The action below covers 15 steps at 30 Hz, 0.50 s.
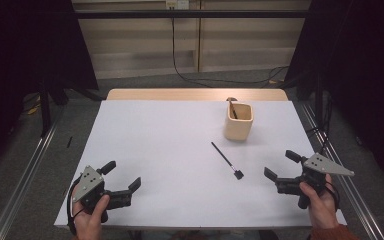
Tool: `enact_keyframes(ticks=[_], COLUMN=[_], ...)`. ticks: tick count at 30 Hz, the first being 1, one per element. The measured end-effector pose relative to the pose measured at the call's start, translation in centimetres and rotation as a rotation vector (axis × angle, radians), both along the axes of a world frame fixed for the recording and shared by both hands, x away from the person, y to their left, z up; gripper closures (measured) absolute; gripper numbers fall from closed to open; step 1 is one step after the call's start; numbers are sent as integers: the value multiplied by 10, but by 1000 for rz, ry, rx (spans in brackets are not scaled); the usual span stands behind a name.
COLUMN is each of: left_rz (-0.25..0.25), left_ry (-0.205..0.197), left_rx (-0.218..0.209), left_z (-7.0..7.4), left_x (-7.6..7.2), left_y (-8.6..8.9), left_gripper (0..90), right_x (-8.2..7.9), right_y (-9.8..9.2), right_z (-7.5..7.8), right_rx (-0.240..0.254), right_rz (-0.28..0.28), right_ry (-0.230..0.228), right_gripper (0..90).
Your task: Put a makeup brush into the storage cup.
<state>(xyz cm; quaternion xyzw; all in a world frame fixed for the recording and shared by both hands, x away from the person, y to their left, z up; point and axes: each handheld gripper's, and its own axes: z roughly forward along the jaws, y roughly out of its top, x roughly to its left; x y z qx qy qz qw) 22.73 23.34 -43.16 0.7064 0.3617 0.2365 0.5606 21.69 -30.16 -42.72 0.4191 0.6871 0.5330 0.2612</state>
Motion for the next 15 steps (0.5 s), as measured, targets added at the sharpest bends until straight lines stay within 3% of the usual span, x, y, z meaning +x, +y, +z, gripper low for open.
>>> enact_keyframes(ticks=[15], left_rz=[-11], left_ry=[-1], left_rx=[4], left_z=[1], left_x=[1], left_y=[-4], left_gripper=[17], right_x=[28], right_y=[21], right_z=[10], right_rx=[-28], right_rz=[71], right_ry=[-1], right_gripper=[11])
